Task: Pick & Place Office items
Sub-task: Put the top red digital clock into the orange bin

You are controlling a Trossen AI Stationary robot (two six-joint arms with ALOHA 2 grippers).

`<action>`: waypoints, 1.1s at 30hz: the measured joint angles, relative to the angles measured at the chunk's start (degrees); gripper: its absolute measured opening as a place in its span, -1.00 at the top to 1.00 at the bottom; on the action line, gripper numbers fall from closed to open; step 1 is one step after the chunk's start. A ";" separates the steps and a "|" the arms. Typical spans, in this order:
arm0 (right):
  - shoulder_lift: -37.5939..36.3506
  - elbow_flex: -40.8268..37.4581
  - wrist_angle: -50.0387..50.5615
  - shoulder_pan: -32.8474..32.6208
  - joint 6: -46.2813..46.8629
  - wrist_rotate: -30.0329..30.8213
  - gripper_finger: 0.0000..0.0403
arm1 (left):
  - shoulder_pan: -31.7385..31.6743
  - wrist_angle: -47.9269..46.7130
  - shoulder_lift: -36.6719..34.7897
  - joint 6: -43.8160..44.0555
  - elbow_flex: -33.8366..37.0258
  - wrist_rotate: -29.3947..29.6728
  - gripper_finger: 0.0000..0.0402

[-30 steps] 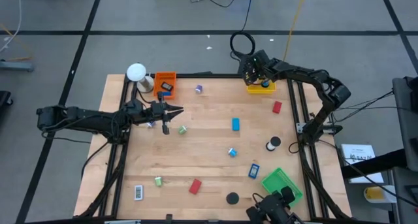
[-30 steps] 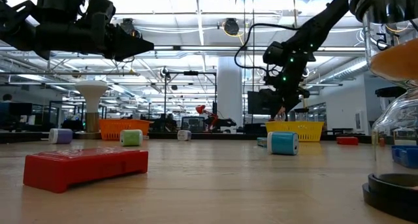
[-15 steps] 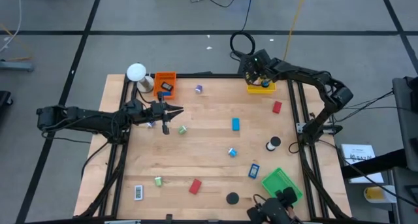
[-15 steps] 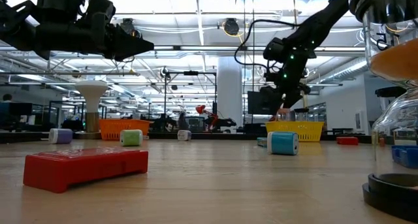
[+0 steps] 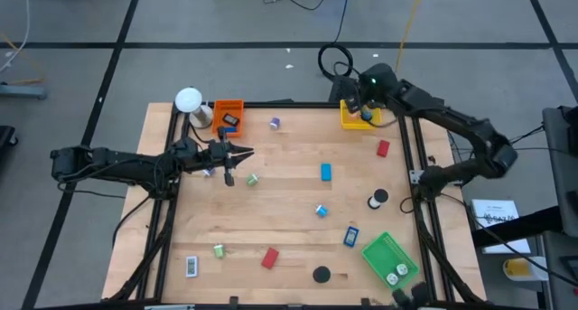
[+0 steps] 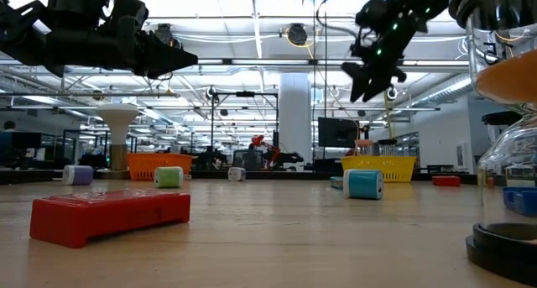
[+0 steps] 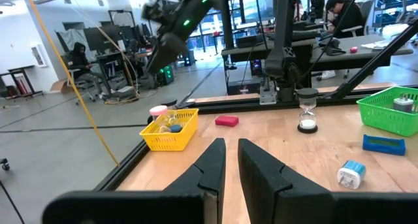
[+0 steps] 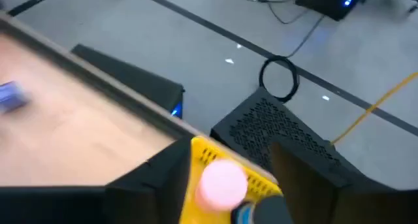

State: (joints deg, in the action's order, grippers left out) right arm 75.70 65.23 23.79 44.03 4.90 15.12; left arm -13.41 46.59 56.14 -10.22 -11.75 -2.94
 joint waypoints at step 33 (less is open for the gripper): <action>-11.32 -20.50 5.96 -37.58 25.11 18.12 0.89 | 0.00 1.46 -0.02 5.32 -0.02 -0.02 0.77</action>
State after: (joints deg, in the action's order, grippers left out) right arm 64.37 44.73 29.75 6.45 30.02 33.24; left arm -13.41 48.05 56.12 -4.90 -11.77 -2.96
